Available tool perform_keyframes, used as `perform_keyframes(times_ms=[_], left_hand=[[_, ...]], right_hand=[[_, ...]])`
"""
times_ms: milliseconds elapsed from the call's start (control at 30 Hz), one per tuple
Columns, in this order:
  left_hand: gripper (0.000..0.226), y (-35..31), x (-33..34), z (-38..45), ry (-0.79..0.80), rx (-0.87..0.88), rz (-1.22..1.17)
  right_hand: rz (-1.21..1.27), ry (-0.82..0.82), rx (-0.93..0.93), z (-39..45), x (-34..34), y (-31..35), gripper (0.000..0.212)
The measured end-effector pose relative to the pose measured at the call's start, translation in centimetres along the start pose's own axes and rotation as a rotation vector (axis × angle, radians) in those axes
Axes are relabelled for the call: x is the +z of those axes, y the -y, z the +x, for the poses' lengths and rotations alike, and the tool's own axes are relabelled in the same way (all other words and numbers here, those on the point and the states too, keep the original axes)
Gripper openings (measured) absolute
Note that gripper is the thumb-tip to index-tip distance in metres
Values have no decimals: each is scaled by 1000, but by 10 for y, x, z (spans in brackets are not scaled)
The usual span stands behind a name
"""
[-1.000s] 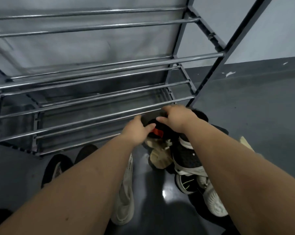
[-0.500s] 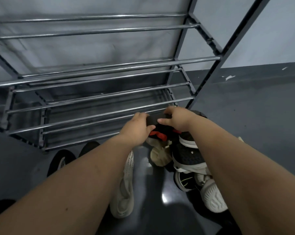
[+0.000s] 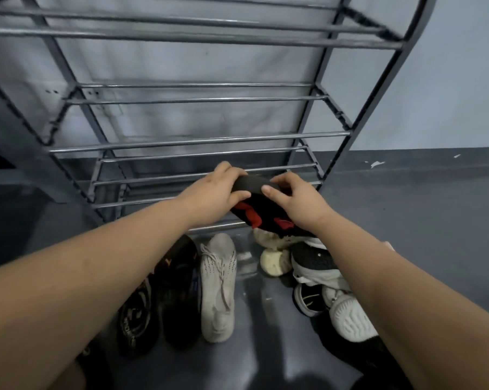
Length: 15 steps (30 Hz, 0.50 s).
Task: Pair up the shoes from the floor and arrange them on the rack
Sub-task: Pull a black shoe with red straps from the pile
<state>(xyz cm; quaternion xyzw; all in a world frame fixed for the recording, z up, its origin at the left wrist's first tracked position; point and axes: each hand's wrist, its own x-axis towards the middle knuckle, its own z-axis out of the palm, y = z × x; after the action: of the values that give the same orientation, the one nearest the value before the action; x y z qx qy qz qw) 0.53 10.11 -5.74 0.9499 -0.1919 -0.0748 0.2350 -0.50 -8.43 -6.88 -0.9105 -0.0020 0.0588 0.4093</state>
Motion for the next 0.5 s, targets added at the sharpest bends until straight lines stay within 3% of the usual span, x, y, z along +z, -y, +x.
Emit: perform_keyframes(times_ms=[367,500], left_hand=[[42,60,-40,-81,77,-198,-4],[42,70,-40,-95,66,-233,-58]], right_hand=[[-43,265,-21,-58,46,18,35],[-140,244,-7,-63,42,12,36]])
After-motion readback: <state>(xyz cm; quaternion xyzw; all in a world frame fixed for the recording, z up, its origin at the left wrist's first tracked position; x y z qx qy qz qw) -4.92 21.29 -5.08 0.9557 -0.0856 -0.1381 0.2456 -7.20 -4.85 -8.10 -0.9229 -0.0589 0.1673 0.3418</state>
